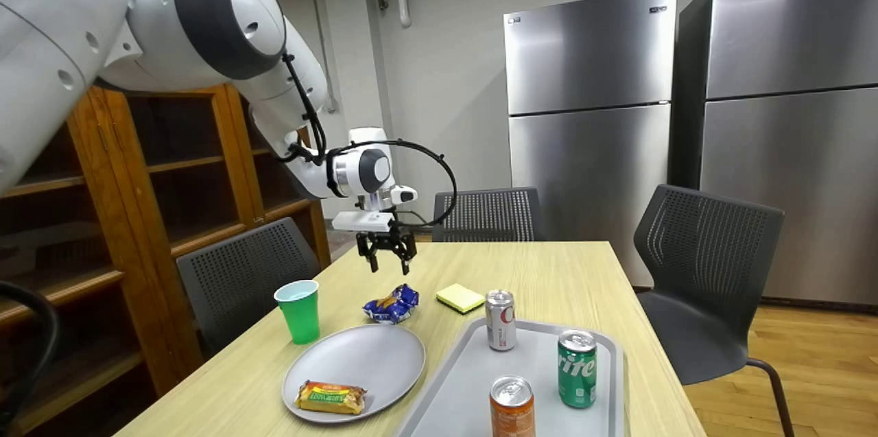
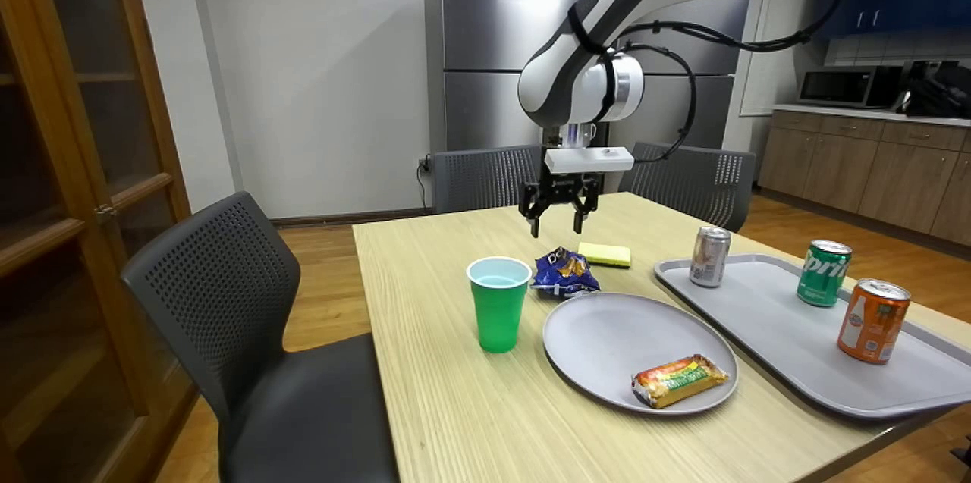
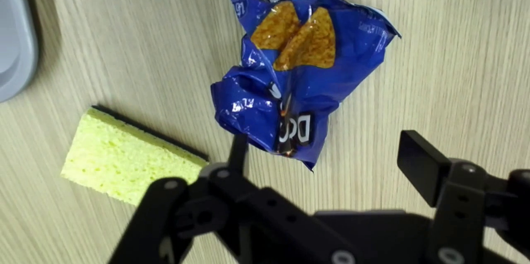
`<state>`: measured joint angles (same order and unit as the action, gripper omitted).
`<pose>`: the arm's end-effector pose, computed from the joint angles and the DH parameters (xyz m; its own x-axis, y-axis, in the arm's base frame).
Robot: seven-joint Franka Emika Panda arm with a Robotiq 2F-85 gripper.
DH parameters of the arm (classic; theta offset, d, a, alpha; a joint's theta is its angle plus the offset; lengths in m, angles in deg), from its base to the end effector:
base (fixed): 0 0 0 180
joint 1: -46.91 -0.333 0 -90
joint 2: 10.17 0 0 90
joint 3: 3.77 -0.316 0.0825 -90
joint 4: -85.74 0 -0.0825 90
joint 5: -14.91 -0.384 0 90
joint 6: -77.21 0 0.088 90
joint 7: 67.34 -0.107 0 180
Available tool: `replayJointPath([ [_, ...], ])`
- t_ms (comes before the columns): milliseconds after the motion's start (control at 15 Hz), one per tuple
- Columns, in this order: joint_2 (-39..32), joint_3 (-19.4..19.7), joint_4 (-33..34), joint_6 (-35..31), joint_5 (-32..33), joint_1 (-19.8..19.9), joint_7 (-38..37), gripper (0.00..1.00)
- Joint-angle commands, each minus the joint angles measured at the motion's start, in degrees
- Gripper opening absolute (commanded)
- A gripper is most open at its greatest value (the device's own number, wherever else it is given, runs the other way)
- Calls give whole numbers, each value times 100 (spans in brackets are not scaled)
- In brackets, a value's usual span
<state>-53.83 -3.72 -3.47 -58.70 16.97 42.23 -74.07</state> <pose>0.7067 0.0569 0.2017 0.9984 -0.0106 0.0555 -0.0118 -0.9997 0.0206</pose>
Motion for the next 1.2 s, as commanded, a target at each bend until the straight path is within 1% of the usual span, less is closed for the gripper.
replayJointPath([
  [0, 549, -104, -629, -52, 3, 79, 416, 100],
  [267, 949, -80, -1216, -237, 63, 87, 654, 100],
  [800, 1761, -122, -2474, -488, 134, 307, 1588, 100],
  [1133, 2401, -64, -3256, -627, 117, 352, 1525, 100],
])
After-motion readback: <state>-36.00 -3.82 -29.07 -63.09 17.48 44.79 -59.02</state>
